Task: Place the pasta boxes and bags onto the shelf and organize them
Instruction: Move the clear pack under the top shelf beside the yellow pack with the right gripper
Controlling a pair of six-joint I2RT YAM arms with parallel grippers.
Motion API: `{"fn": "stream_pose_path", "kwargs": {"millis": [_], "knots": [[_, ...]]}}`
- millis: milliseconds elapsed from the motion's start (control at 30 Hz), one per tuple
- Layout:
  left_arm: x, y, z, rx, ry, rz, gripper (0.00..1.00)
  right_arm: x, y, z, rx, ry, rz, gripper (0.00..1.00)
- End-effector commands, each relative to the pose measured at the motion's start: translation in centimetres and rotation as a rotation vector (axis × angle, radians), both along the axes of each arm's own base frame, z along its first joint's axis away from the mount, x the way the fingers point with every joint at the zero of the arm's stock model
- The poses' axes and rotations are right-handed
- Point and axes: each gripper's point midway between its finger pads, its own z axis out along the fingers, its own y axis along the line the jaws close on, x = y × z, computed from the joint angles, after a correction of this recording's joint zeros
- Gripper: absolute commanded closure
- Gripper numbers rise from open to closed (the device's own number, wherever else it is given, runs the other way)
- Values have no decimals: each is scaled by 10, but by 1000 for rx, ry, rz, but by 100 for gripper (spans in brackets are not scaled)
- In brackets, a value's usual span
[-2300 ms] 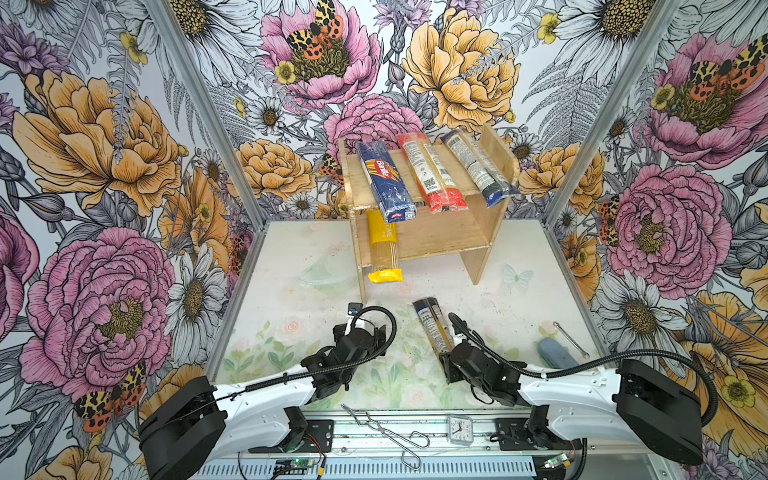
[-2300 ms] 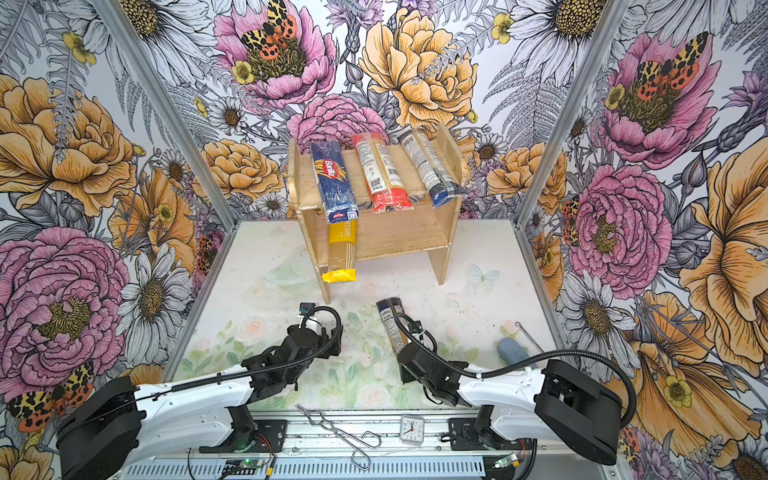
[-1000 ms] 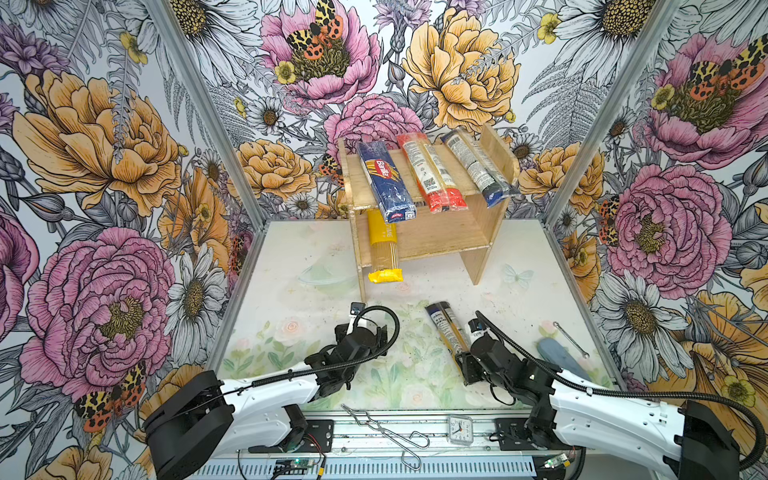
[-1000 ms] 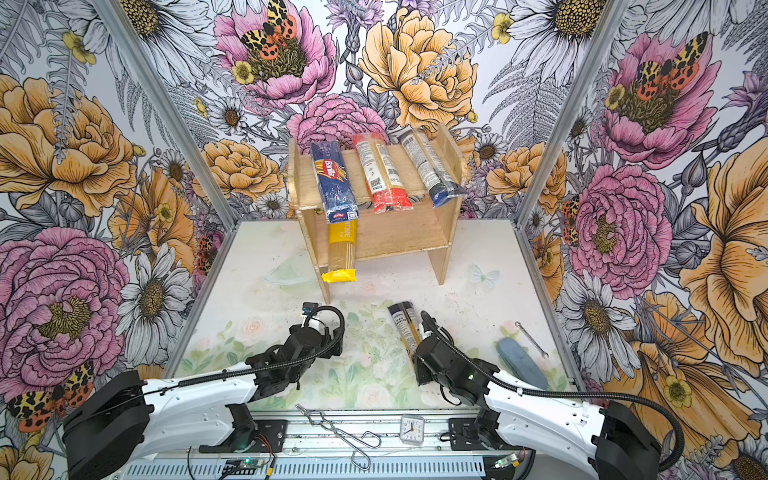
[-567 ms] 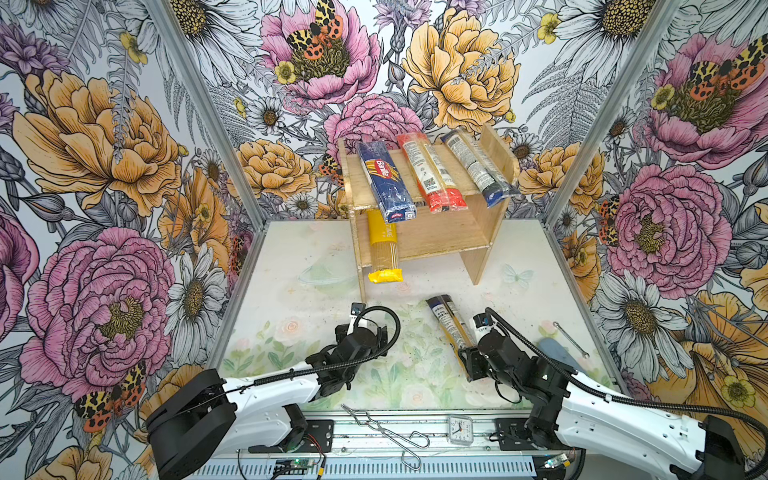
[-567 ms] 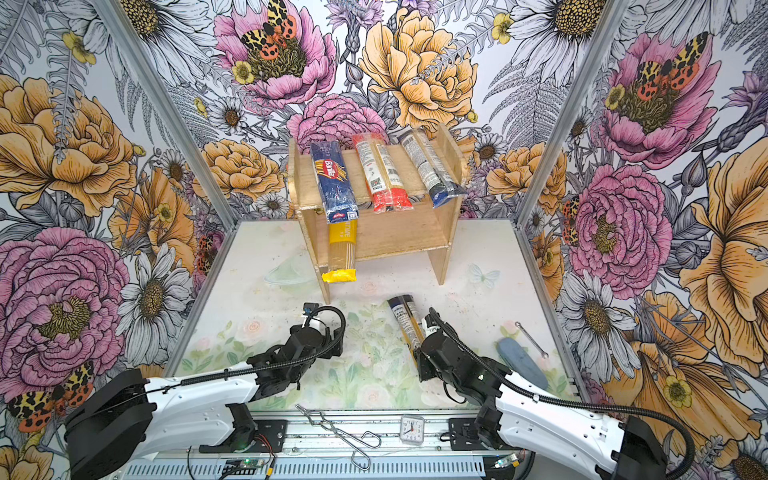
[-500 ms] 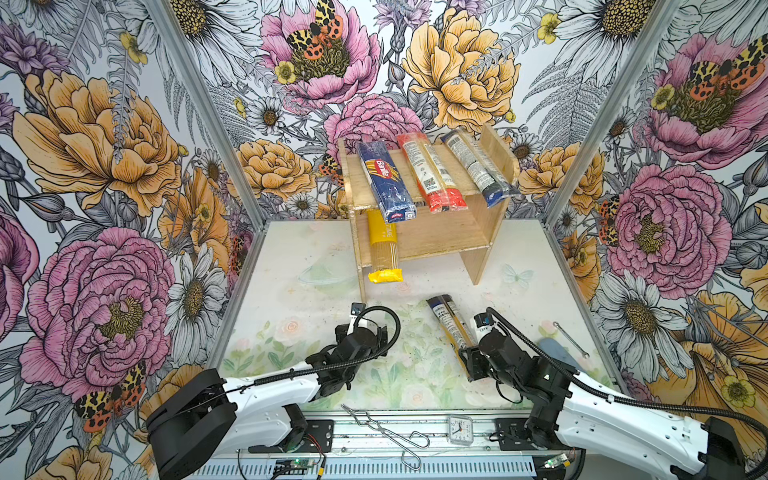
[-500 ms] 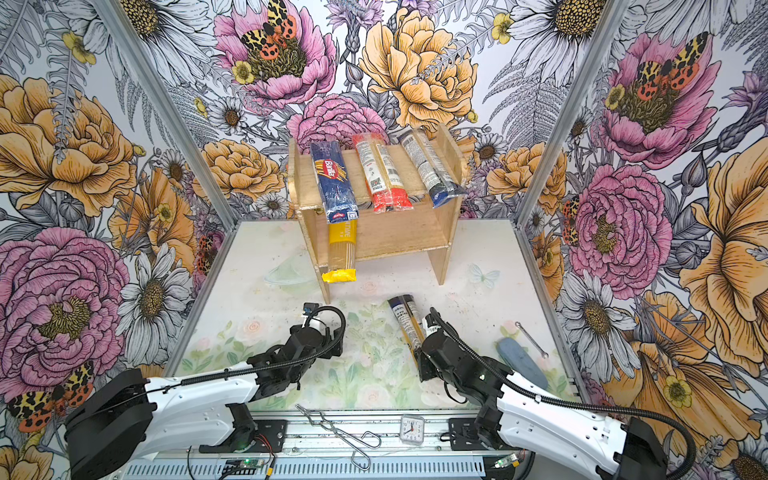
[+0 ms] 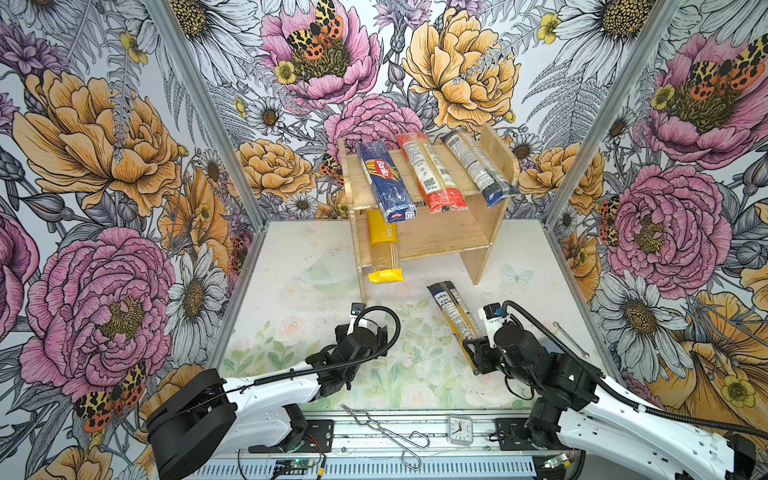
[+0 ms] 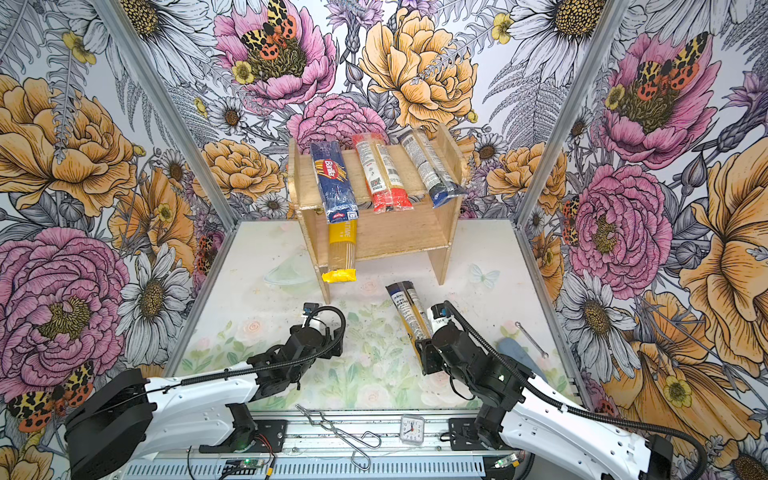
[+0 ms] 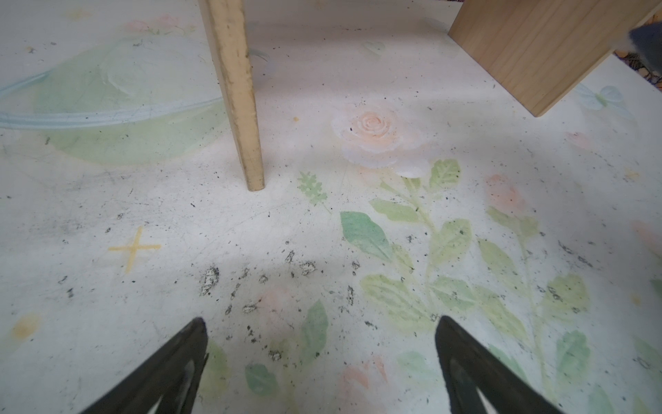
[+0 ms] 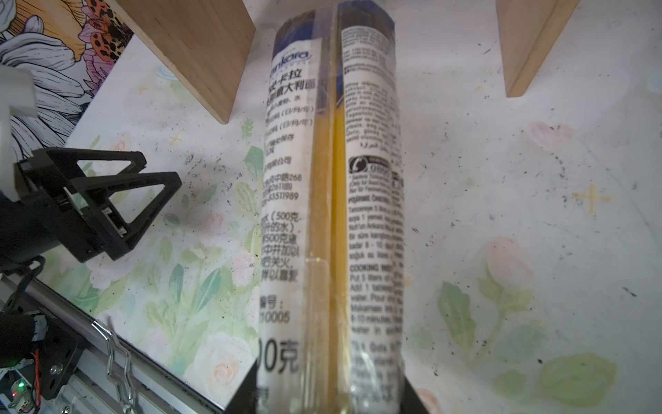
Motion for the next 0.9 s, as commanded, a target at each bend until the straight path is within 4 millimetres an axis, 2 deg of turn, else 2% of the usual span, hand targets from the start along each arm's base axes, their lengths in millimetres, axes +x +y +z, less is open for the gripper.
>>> {"fn": "stream_pose_path", "kwargs": {"millis": [0, 100, 333, 600, 867], "knots": [[5, -5, 10, -32, -18, -3, 1, 15, 11, 74, 151, -178, -3, 100], [6, -5, 11, -34, -20, -2, 1, 16, 11, 89, 156, -202, 3, 100], [6, -6, 13, -35, -24, -2, 1, 15, 8, 110, 163, -226, 5, 100], [7, -7, 14, -35, -24, -5, 1, 15, -3, 142, 169, -315, -7, 100], [8, -9, 15, -36, -26, -8, 1, 31, -4, 168, 102, -373, -35, 100]]}}
